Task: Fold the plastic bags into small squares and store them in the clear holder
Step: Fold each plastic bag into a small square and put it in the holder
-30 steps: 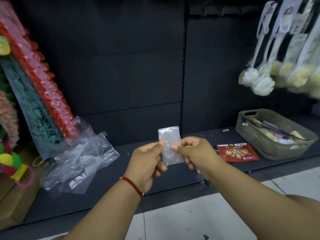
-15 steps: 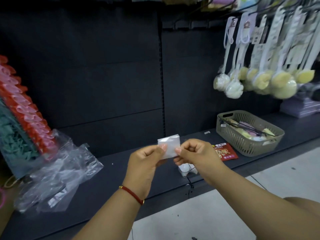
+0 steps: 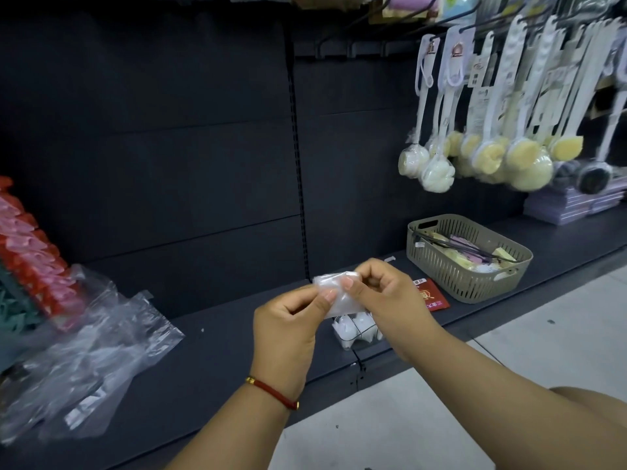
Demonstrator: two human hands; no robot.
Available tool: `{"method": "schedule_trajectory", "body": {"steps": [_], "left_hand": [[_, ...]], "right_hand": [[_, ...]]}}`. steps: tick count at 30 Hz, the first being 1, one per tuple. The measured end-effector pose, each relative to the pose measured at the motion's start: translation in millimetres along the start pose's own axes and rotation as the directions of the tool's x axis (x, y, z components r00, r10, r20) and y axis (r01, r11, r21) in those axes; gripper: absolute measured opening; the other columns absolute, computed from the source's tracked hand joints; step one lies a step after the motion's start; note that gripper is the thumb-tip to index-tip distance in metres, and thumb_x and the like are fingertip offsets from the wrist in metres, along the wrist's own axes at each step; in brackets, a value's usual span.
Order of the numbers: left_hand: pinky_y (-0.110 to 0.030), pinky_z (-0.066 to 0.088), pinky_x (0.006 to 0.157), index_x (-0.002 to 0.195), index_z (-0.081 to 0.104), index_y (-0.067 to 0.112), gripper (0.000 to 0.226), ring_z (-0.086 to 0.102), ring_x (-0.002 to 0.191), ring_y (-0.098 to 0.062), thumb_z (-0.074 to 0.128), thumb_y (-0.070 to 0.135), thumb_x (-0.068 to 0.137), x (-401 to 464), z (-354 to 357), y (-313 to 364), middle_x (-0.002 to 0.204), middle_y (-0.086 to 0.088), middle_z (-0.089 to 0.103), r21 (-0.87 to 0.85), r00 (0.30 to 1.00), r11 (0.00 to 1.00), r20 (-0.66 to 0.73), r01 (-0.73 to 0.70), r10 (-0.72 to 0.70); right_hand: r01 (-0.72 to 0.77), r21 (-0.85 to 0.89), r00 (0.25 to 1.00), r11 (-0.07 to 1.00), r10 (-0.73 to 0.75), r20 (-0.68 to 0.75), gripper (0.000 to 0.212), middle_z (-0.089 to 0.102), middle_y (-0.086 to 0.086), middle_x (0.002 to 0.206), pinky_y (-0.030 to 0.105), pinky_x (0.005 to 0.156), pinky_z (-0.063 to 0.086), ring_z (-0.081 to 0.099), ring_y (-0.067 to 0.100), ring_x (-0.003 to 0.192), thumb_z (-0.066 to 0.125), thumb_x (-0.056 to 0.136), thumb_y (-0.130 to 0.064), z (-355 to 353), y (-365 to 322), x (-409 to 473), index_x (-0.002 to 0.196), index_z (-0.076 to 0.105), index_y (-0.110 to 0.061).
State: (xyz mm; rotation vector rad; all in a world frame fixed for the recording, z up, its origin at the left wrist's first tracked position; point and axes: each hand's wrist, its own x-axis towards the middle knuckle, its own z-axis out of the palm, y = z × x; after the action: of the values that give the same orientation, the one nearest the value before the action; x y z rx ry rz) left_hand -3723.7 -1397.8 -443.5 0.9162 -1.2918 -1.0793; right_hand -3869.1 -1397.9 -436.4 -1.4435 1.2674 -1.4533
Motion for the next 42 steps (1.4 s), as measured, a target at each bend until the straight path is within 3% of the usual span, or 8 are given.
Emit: {"method": "schedule_trajectory", "body": {"steps": [7, 13, 19, 22, 28, 34, 38, 42], "left_hand": [[-0.028, 0.055, 0.075, 0.102, 0.065, 0.015, 0.025, 0.070, 0.075, -0.014, 0.076, 0.009, 0.081, 8.8, 15.4, 1.2, 0.078, -0.005, 0.075, -0.106, 0.988, 0.989, -0.100, 0.107, -0.117], [-0.017, 0.053, 0.064, 0.099, 0.067, 0.012, 0.019, 0.071, 0.072, -0.011, 0.074, 0.006, 0.082, 21.1, 20.7, 3.1, 0.076, -0.006, 0.075, -0.050, 0.994, 0.995, -0.066, 0.082, -0.085], [-0.037, 0.061, 0.078, 0.102, 0.069, -0.001, 0.022, 0.072, 0.089, -0.029, 0.062, 0.018, 0.094, 42.0, 31.2, -5.9, 0.096, -0.017, 0.074, -0.268, 0.938, 0.903, 0.013, 0.336, -0.345], [-0.041, 0.059, 0.076, 0.095, 0.068, -0.001, 0.034, 0.070, 0.079, -0.030, 0.055, 0.030, 0.099, 53.2, 41.6, -21.2, 0.090, -0.018, 0.073, -0.122, 0.946, 0.943, -0.058, 0.309, -0.318], [-0.016, 0.045, 0.056, 0.084, 0.056, 0.006, 0.024, 0.052, 0.063, -0.005, 0.053, 0.024, 0.100, 72.1, 53.3, -50.4, 0.074, 0.001, 0.060, 0.114, 0.972, 0.981, -0.191, 0.157, -0.134], [-0.029, 0.047, 0.060, 0.082, 0.057, 0.005, 0.024, 0.054, 0.065, -0.014, 0.059, 0.023, 0.097, 88.8, 58.8, -95.6, 0.072, -0.005, 0.061, 0.077, 0.951, 0.965, -0.206, 0.251, -0.231], [-0.021, 0.046, 0.052, 0.079, 0.060, 0.001, 0.024, 0.054, 0.059, -0.011, 0.064, 0.020, 0.094, 98.5, 51.1, -130.4, 0.067, -0.004, 0.061, 0.067, 0.929, 0.932, -0.130, 0.356, -0.346], [-0.019, 0.045, 0.057, 0.070, 0.063, 0.003, 0.025, 0.052, 0.063, -0.014, 0.070, 0.018, 0.089, 108.0, 40.3, -168.9, 0.065, -0.001, 0.061, 0.163, 0.904, 0.889, -0.043, 0.427, -0.426]], "right_hand": [[0.110, -0.116, 0.989, 0.987, -0.120, -0.081, 0.019, 0.053, -0.013, 0.061, 0.017, 0.055, 0.041, 0.046, 0.000, 0.056, 0.069, 0.088, -0.014, -6.0, 0.5, 0.6, 0.076, 0.054, -0.015], [0.034, -0.317, 0.998, 0.948, -0.014, 0.064, 0.021, 0.058, 0.008, 0.069, 0.025, 0.050, 0.045, 0.051, 0.005, 0.053, 0.050, 0.097, -0.040, -16.1, -8.9, 19.2, 0.090, 0.053, -0.021], [0.120, -0.423, 0.992, 0.898, -0.120, 0.025, 0.029, 0.049, -0.004, 0.063, 0.016, 0.049, 0.033, 0.044, 0.001, 0.053, 0.051, 0.099, -0.033, -9.5, 6.4, 41.0, 0.074, 0.049, -0.019], [0.089, -0.457, 0.995, 0.885, -0.103, -0.006, 0.028, 0.048, -0.006, 0.063, 0.019, 0.050, 0.032, 0.043, 0.004, 0.055, 0.050, 0.099, -0.034, -1.7, 19.9, 48.4, 0.075, 0.046, -0.021], [-0.064, -0.244, 0.987, 0.968, 0.026, -0.156, 0.028, 0.049, -0.004, 0.064, 0.017, 0.052, 0.036, 0.043, 0.007, 0.059, 0.052, 0.099, -0.028, 12.9, 53.7, 60.3, 0.076, 0.049, -0.014], [-0.224, -0.069, 0.945, 0.972, 0.200, -0.260, 0.031, 0.045, -0.004, 0.058, 0.014, 0.048, 0.035, 0.043, 0.000, 0.048, 0.053, 0.099, -0.021, 21.8, 88.6, 67.5, 0.070, 0.046, -0.013], [-0.496, -0.008, 0.865, 0.868, 0.493, -0.093, 0.028, 0.055, 0.008, 0.060, 0.024, 0.050, 0.039, 0.048, 0.015, 0.050, 0.053, 0.100, -0.025, 7.6, 119.9, 79.7, 0.076, 0.056, -0.010], [-0.536, -0.136, 0.836, 0.833, 0.547, 0.054, 0.026, 0.053, -0.010, 0.046, 0.013, 0.047, 0.037, 0.044, 0.001, 0.040, 0.059, 0.097, -0.020, -13.2, 146.4, 81.4, 0.071, 0.063, -0.018]]}}
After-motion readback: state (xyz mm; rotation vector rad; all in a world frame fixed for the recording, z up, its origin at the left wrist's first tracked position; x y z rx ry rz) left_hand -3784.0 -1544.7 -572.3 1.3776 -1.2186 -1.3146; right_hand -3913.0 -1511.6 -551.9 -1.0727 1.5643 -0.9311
